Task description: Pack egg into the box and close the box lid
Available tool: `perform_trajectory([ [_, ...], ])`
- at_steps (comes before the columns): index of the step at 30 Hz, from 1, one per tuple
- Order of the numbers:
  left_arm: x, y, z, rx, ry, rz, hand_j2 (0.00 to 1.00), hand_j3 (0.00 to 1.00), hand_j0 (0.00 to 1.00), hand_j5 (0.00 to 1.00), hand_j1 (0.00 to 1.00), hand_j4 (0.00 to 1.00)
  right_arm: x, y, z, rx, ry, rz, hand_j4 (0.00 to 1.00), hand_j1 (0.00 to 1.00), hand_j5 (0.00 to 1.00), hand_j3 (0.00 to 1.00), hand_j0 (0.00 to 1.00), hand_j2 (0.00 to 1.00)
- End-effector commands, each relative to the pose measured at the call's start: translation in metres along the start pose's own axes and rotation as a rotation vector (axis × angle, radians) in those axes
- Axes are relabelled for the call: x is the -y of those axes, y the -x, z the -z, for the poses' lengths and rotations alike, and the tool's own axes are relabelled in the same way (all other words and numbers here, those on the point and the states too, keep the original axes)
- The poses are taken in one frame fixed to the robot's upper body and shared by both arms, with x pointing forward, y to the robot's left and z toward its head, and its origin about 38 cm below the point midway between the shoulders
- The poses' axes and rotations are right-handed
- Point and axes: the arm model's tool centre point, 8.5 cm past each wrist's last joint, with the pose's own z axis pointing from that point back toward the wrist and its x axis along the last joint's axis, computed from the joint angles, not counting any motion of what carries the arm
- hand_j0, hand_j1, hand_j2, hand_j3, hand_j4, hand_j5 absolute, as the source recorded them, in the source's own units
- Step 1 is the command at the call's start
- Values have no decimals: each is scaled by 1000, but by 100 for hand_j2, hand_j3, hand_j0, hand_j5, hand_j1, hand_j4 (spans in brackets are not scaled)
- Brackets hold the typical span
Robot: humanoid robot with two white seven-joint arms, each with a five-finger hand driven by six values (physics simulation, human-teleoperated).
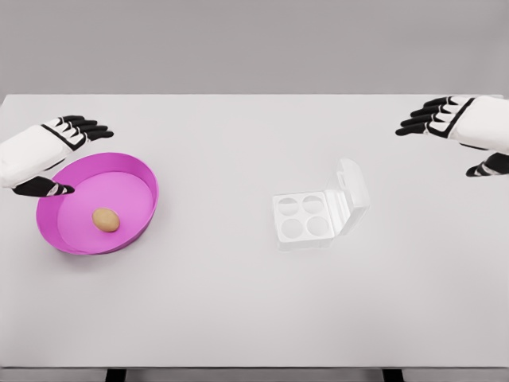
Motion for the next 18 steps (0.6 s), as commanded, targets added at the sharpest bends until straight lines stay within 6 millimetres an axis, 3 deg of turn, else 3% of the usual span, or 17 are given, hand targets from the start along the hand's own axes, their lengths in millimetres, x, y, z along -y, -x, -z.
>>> perform_trajectory([
  [1,0,0,0,0,4,-4,100,100,100,100,100,100,0,0,0,1,-1,4,100,100,100,100,100,100],
  [6,-1,0,0,1,5,-1,100,100,100,100,100,100,3,2,-7,-11,-15,-8,100,100,100,100,100,100],
  [9,17,-1,-2,12,250,-19,100,100,100,100,100,100,17,10,-39,-86,-93,-62,100,100,100,100,100,100],
  [11,18,-2,-2,21,240,-36,100,100,100,100,100,100,18,13,-55,-116,-155,-87,100,100,100,100,100,100],
  [14,18,-3,-1,27,233,-48,100,100,100,100,100,100,36,13,-85,-158,-243,-164,100,100,100,100,100,100],
  [16,19,-3,0,28,230,-53,99,99,99,99,99,99,53,11,-94,-131,-163,-90,100,100,100,100,100,100],
  [18,21,-4,-1,29,240,-54,99,99,99,99,99,99,49,12,-91,-134,-168,-100,100,100,100,100,100,100],
])
